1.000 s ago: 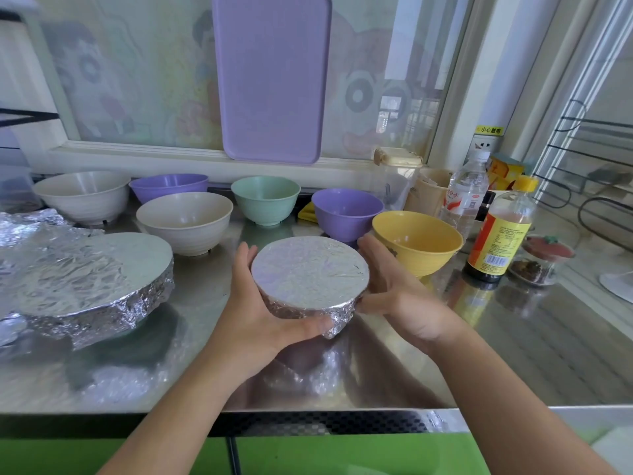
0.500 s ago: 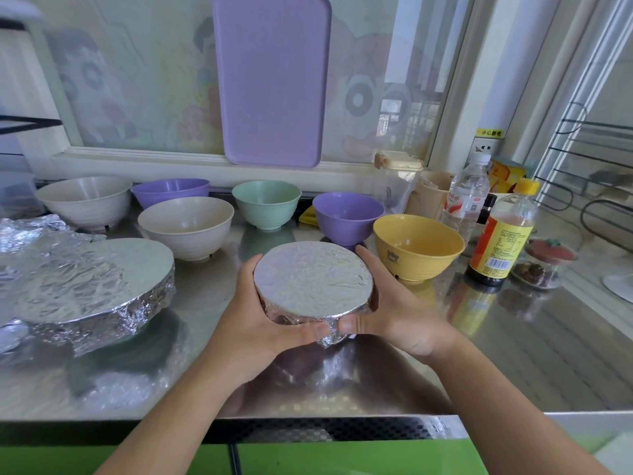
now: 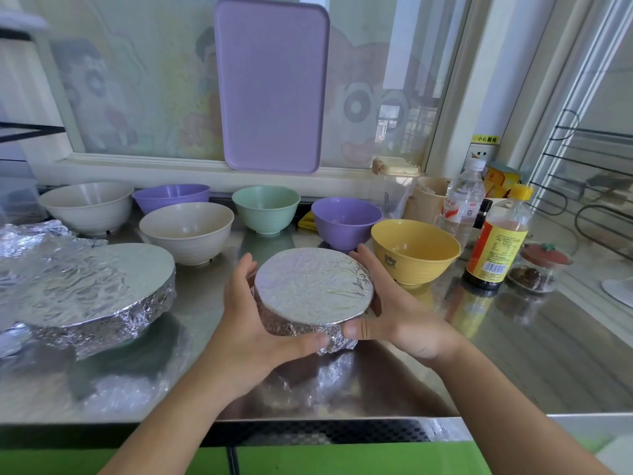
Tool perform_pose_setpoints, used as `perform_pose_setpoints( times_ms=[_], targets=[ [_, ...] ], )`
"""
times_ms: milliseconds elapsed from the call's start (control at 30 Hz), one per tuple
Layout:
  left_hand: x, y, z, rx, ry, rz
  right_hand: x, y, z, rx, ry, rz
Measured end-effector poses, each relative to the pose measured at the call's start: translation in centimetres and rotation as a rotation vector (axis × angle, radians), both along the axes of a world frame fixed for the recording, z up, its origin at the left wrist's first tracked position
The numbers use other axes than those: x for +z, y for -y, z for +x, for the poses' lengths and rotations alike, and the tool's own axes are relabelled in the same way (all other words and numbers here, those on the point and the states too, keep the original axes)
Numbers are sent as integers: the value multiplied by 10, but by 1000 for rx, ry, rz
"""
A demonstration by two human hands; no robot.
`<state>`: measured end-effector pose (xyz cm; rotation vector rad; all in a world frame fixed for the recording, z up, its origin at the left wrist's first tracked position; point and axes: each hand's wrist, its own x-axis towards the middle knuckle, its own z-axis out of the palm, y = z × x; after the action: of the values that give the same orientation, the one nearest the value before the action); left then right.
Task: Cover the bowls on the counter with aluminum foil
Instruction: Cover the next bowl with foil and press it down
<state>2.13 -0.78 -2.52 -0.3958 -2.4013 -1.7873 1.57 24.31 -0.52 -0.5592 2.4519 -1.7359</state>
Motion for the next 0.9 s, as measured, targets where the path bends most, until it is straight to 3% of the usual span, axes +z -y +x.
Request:
perform_pose_setpoints(
  times_ms=[300,500,733,900],
  targets=[
    [2,14,-5,-45,96,15,-9,-4,12,-62,-59,40],
    [3,6,9,-21,73,-6,6,-4,5,-15,-8,-17],
    [-1,-19,7,58,13,42,8,6,9,-41,-105,17],
    [3,-7,3,11,23,41,9,2,18,-24,-38,-104]
  ],
)
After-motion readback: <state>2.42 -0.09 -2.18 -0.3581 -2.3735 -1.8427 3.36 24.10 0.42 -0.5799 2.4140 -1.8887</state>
